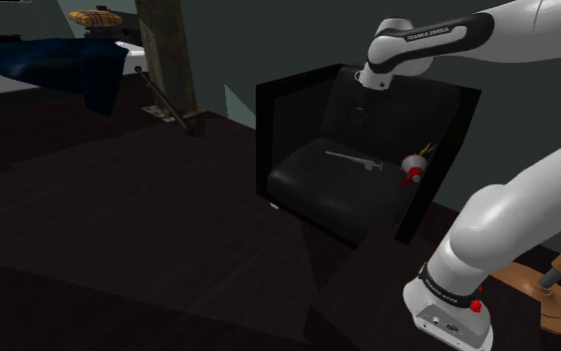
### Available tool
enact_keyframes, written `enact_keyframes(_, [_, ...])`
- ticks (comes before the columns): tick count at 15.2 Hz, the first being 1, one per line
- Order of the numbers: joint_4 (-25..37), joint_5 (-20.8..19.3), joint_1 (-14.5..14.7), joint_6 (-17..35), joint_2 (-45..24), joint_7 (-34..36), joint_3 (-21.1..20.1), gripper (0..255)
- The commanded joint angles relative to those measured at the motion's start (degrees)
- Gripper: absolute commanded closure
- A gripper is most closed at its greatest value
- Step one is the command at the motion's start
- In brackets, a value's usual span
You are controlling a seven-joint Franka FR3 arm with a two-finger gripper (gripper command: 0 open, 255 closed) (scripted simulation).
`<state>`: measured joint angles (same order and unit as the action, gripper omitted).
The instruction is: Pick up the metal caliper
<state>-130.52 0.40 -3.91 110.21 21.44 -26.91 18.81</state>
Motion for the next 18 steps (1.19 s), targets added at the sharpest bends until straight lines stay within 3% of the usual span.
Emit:
enact_keyframes(1, [1.8, 0.3, -0.2, 1.4, -4.1, -2.7, 1.9, 0])
enact_keyframes(10, [13.0, 5.7, -2.3, 4.8, -24.0, -14.5, 7.9, 0])
enact_keyframes(18, [27.8, 12.2, -8.2, 3.9, -43.0, -23.5, 8.7, 0])
